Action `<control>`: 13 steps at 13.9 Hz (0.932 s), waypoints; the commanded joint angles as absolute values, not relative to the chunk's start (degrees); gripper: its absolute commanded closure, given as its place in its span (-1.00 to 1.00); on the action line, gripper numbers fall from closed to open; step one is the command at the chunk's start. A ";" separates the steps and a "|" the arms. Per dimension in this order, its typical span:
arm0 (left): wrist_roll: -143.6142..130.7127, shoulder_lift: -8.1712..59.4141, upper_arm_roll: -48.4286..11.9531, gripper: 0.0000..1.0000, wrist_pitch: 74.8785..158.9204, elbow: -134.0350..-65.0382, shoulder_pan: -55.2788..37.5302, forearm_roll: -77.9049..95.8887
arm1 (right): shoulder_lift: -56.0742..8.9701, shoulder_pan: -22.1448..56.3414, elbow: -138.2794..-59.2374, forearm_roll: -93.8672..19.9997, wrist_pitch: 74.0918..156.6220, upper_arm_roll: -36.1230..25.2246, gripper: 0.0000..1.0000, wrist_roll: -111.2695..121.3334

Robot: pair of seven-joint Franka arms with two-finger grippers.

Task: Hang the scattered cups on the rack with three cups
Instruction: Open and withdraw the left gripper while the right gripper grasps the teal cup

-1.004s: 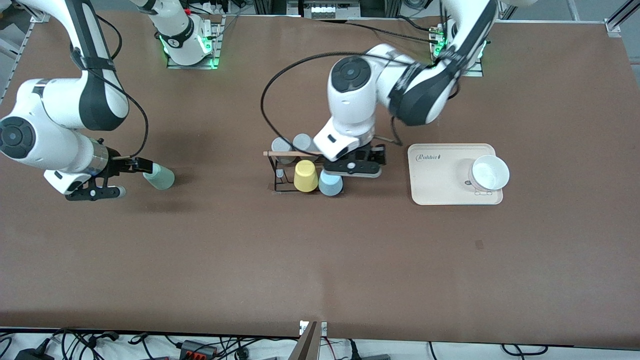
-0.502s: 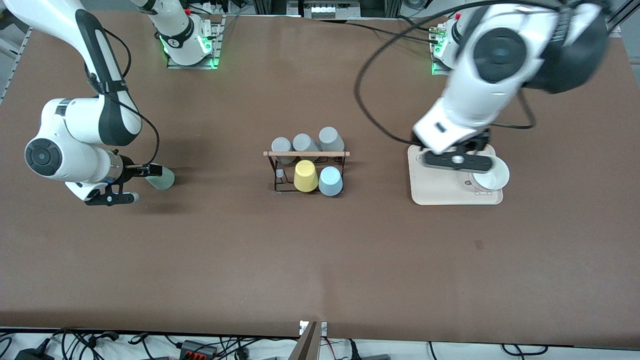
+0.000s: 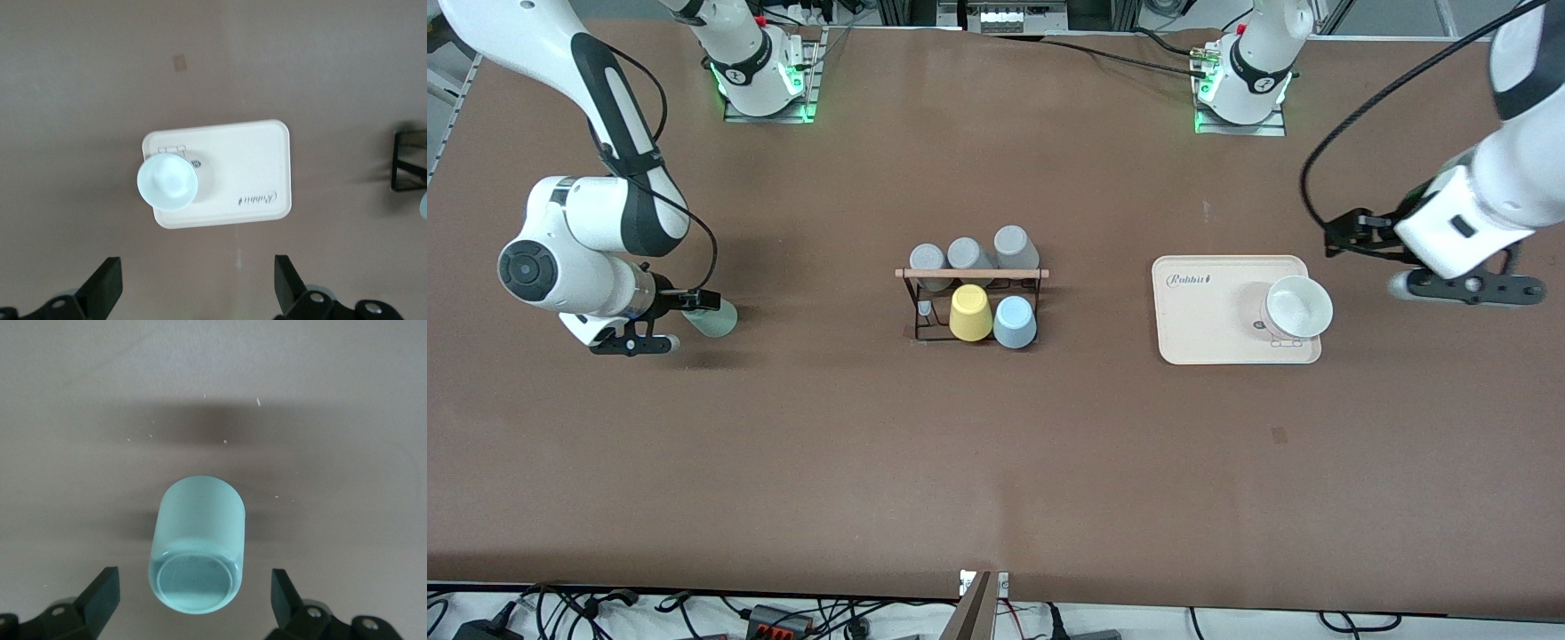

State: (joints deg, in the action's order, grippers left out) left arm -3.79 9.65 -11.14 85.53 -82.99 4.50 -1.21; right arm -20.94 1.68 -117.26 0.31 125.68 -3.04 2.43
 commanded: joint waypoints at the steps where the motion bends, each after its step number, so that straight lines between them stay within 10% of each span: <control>1: -2.11 0.11 -7.65 -1.00 88.94 -93.84 3.52 3.50 | -21.35 1.49 -118.21 0.26 127.00 -2.81 -1.00 1.93; 11: -2.20 -0.79 -2.55 -1.00 89.82 -93.34 -1.67 0.00 | -23.73 1.50 -117.69 0.53 128.76 -2.81 -1.00 1.93; 13: -2.28 -0.70 -2.55 -1.00 91.66 -93.34 -1.93 0.52 | -24.17 1.41 -117.60 0.44 128.67 -2.81 -0.40 1.93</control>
